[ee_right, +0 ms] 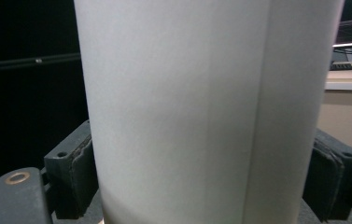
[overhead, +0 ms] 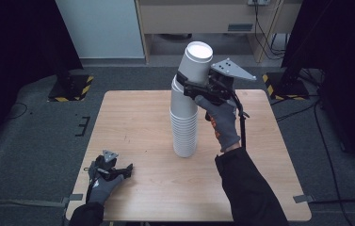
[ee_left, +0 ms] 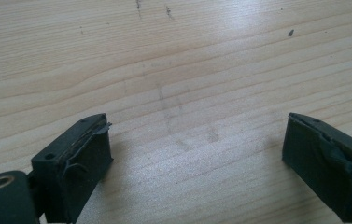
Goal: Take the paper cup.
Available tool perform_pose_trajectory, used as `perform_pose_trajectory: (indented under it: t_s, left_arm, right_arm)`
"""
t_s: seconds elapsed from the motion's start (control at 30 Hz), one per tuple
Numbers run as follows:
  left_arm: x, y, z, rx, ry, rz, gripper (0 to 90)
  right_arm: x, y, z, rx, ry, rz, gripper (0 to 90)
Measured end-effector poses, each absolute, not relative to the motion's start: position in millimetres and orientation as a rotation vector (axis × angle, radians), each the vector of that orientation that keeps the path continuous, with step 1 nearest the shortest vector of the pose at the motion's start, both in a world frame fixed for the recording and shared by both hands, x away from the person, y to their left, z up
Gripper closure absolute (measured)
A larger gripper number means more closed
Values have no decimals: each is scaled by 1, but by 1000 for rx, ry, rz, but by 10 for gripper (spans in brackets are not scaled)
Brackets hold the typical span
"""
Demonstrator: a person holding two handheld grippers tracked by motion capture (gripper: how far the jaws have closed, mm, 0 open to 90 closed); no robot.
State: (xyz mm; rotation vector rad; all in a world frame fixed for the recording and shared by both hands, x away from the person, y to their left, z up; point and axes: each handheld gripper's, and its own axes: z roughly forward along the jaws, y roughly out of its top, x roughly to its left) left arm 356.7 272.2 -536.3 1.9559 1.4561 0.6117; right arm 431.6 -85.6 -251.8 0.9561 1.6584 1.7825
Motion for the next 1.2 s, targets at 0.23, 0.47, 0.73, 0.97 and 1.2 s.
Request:
perform_pose_trajectory:
  t_s: [0.23, 0.47, 0.73, 0.97, 1.2]
  left_arm:
    - [357, 272, -536, 1954, 1457, 612, 71]
    - [357, 272, -536, 1954, 1456, 613, 71]
    - [357, 272, -536, 1954, 1456, 613, 71]
    - [357, 272, -536, 1954, 1457, 613, 70]
    - [357, 272, -536, 1956, 1457, 612, 65]
  right_arm:
    - [423, -100, -247, 955, 1640, 1778, 144]
    - [410, -118, -246, 974, 1615, 1777, 144]
    - [399, -138, -259, 1018, 1609, 1762, 144]
    - [387, -158, -276, 1070, 1623, 1738, 144]
    - [376, -176, -300, 1130, 1631, 1723, 144]
